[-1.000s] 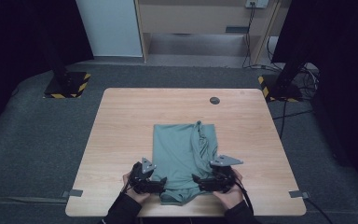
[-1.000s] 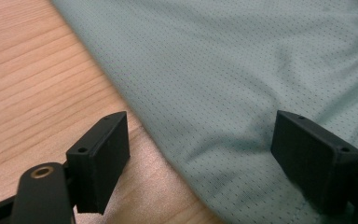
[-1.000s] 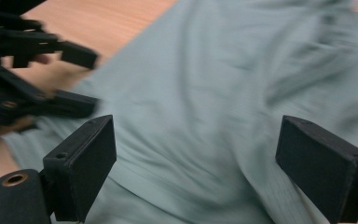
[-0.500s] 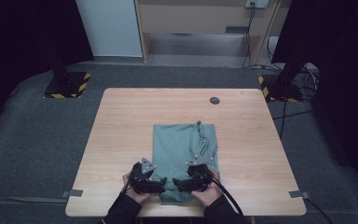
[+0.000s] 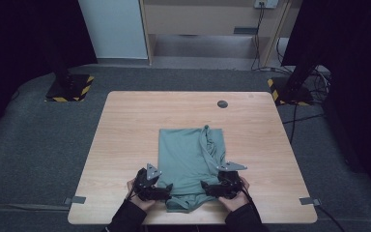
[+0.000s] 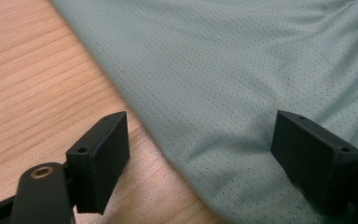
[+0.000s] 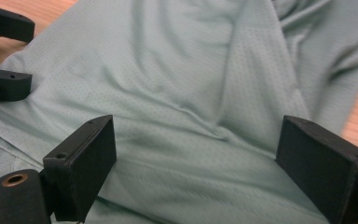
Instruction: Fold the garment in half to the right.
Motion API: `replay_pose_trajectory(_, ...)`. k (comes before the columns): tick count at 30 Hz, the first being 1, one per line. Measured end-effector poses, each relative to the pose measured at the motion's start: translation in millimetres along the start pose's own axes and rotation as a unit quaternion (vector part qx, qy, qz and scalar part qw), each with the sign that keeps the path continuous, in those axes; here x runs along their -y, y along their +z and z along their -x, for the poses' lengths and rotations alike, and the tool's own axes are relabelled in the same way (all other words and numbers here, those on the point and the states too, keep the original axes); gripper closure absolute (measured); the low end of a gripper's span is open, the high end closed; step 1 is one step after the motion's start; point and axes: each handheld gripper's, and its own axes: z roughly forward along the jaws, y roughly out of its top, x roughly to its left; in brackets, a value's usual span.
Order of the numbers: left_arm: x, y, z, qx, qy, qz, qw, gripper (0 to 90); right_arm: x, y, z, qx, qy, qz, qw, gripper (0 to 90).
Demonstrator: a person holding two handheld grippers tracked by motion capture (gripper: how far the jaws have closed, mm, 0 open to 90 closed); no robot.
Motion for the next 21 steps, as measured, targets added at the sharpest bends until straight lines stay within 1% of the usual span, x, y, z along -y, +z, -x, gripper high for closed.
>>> replay_pose_trajectory(2,0.0,0.0,0.0,0.0,0.0,0.0,1.0,17.9,1.0,-3.2,2.8,-0.003,0.007,0.003,1.0,11.7)
replay_pose_trajectory(5,0.1,0.0,0.1,0.0,0.0,0.0,1.0,17.8,-0.7,-7.7,1.2,-0.006,0.005,0.01,0.9999,11.0)
replay_pose_trajectory(9,0.2,0.2,0.1,0.0,0.001,0.001,1.0,17.6,-11.9,-16.4,-7.8,-0.01,-0.006,0.032,0.9994,10.5)
replay_pose_trajectory(11,0.2,0.4,0.1,0.0,0.001,0.002,1.0,17.4,-20.7,-15.8,-13.6,-0.017,-0.011,0.041,0.999,10.1)
replay_pose_trajectory(13,0.3,0.4,0.1,0.0,0.001,0.002,1.0,17.4,-29.4,-9.3,-20.8,-0.025,-0.011,0.042,0.9987,10.4)
replay_pose_trajectory(14,0.3,0.4,0.1,0.0,0.001,0.002,1.0,17.4,-33.1,-3.3,-24.2,-0.028,-0.014,0.039,0.9987,10.5)
replay_pose_trajectory(16,0.4,0.4,0.2,0.0,0.001,0.002,1.0,17.4,-37.2,10.9,-30.8,-0.033,-0.015,0.025,0.9991,10.7)
replay_pose_trajectory(17,0.5,0.4,0.1,0.0,0.001,0.003,1.0,17.4,-37.4,18.0,-33.7,-0.035,-0.016,0.02,0.9991,11.0)
replay_pose_trajectory(20,0.6,0.3,0.0,0.0,0.001,0.003,1.0,17.4,-35.8,35.7,-39.5,-0.034,-0.016,0.002,0.9993,11.2)
replay_pose_trajectory(21,0.6,0.3,0.0,0.0,0.001,0.003,1.0,17.4,-35.8,35.7,-39.5,-0.034,-0.016,0.002,0.9993,11.2)
